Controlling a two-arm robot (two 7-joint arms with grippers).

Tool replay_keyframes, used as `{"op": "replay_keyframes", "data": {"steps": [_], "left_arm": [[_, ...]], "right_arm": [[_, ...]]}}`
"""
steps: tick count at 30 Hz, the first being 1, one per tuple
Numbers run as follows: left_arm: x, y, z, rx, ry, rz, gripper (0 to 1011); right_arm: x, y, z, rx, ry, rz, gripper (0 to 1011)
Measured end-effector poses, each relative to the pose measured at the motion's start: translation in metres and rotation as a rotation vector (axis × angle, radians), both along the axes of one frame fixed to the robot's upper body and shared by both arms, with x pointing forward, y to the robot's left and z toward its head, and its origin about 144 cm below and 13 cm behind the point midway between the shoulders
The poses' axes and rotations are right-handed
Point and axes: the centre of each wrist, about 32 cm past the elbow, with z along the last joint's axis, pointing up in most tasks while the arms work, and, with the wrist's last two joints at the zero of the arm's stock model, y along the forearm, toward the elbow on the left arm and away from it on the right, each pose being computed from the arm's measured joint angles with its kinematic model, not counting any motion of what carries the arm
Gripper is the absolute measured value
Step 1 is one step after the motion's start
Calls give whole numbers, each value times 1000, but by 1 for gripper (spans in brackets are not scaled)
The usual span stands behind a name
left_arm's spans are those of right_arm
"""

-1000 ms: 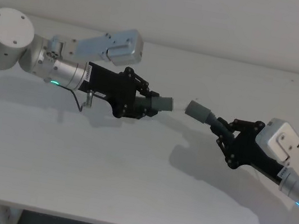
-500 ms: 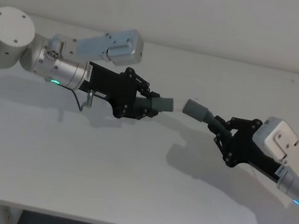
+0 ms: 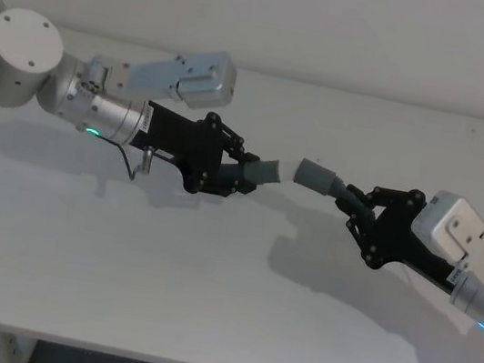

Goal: Use both hands to pick up one end of the pipe from the table, align the ends, and insert them.

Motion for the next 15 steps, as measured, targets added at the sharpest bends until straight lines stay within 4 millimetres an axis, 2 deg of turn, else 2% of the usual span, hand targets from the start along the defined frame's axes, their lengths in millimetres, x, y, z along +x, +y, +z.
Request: {"op": "replay_keyframes", "data": {"steps": [15], "left_arm": [[3, -2, 0, 9, 3, -11, 360]], "right_arm": [[1, -1, 1, -1, -10, 13, 153]]}}
